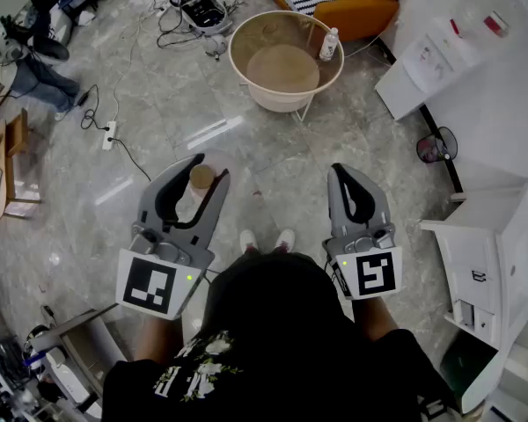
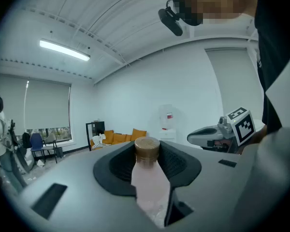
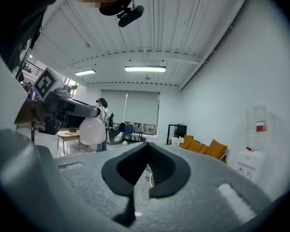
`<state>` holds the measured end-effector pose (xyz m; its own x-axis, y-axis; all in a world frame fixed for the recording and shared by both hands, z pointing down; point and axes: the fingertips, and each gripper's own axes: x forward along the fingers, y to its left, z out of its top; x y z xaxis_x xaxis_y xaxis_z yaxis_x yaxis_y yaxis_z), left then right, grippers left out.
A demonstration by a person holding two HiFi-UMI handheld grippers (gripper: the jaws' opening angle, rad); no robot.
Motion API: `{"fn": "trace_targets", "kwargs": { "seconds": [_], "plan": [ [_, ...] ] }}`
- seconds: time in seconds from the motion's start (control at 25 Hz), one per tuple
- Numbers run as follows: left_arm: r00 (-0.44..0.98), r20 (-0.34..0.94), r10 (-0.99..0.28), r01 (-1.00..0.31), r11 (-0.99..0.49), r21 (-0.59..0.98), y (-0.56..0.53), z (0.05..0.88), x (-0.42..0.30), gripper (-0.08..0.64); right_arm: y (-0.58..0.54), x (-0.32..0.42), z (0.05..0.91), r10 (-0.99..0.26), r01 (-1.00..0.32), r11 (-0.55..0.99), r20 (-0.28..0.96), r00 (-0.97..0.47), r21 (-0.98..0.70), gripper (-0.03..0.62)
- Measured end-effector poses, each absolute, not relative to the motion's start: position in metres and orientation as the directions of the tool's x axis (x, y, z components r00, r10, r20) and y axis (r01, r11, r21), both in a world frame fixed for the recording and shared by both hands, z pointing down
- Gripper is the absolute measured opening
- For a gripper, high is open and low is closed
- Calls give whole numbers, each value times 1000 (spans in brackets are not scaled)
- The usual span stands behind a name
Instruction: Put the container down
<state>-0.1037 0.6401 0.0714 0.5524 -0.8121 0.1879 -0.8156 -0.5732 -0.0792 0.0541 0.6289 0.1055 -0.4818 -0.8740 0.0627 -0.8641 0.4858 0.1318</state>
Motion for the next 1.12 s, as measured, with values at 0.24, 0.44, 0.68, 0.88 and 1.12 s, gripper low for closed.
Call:
{"fn": "trace_targets", "kwargs": {
  "seconds": [0.24, 0.44, 0.68, 0.88, 1.12],
  "plan": [
    [541, 198, -818, -821, -564, -86, 637, 72, -94, 149, 625, 69, 105, -875, -866, 483, 53, -480, 129, -6],
    [533, 193, -824, -827, -555, -85, 639, 76, -82, 149, 629, 83, 108, -875, -865, 481, 16, -484, 142, -5],
    [501, 192, -844, -848, -523, -88, 642, 84, -68, 149, 638, 109, 110, -874, -867, 477, -27, -485, 144, -5],
    [466, 196, -863, -871, -486, -67, 645, 99, -73, 149, 645, 124, 122, -885, -877, 457, -23, -465, 151, -5],
    [453, 143, -880, -881, -467, -79, 624, 97, -75, 149, 635, 136, 116, -891, -878, 438, -36, -452, 191, -5]
  ]
}}
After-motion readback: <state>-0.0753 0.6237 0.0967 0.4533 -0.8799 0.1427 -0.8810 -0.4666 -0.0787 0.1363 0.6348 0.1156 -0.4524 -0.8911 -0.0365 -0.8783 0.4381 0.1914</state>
